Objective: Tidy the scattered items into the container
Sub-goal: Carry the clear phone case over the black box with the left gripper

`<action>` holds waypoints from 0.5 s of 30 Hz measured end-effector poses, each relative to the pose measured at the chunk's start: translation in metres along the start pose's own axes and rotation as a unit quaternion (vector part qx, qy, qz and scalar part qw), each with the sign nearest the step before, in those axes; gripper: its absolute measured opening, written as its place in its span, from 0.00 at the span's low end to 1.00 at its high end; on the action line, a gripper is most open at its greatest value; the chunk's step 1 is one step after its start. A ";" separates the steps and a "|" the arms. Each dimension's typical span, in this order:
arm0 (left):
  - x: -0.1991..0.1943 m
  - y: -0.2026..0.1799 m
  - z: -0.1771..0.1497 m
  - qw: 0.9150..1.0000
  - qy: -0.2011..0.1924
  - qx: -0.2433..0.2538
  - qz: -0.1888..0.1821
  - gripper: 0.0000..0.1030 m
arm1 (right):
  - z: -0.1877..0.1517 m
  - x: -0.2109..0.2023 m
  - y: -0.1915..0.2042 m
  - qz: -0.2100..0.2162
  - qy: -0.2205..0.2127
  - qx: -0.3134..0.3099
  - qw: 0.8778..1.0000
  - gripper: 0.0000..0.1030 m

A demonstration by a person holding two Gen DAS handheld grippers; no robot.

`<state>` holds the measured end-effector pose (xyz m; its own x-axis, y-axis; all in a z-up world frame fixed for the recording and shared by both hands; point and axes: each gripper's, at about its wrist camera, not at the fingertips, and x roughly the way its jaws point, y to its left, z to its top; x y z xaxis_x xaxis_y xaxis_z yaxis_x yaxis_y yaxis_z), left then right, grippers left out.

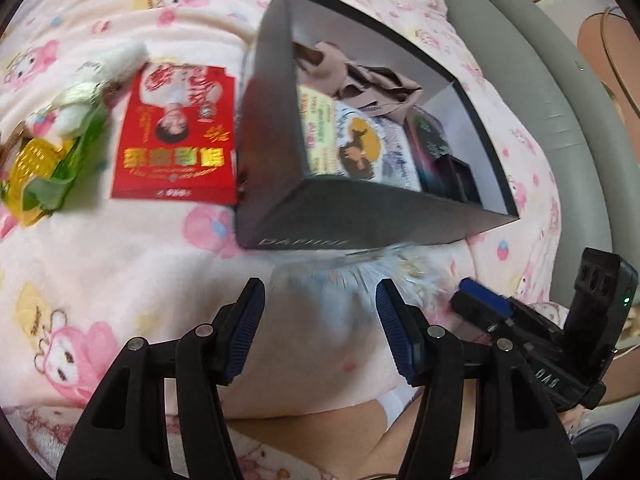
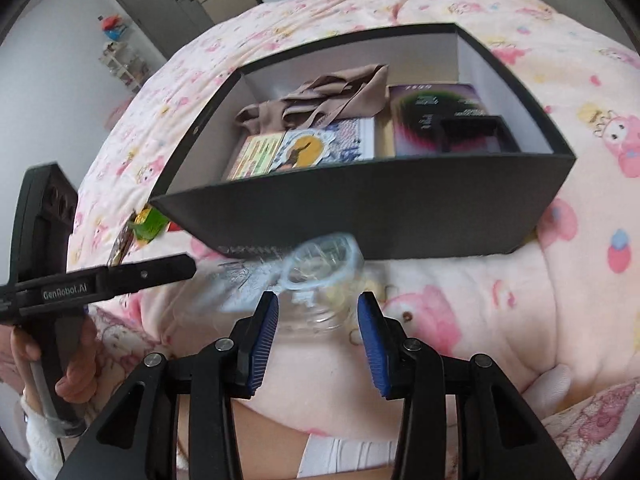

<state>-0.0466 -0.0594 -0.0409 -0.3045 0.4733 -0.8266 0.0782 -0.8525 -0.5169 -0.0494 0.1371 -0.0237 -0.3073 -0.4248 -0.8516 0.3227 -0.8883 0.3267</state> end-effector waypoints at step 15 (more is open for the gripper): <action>0.031 -0.008 -0.002 0.997 0.057 -0.004 0.057 0.44 | 0.010 0.053 -0.026 0.020 0.100 0.097 0.990 0.44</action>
<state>-0.0551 -0.0369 -0.0629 -0.1842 0.3964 -0.8994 0.1142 -0.9003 -0.4201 -0.0836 0.1361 -0.0732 -0.1074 -0.4341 -0.8944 0.1477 -0.8966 0.4174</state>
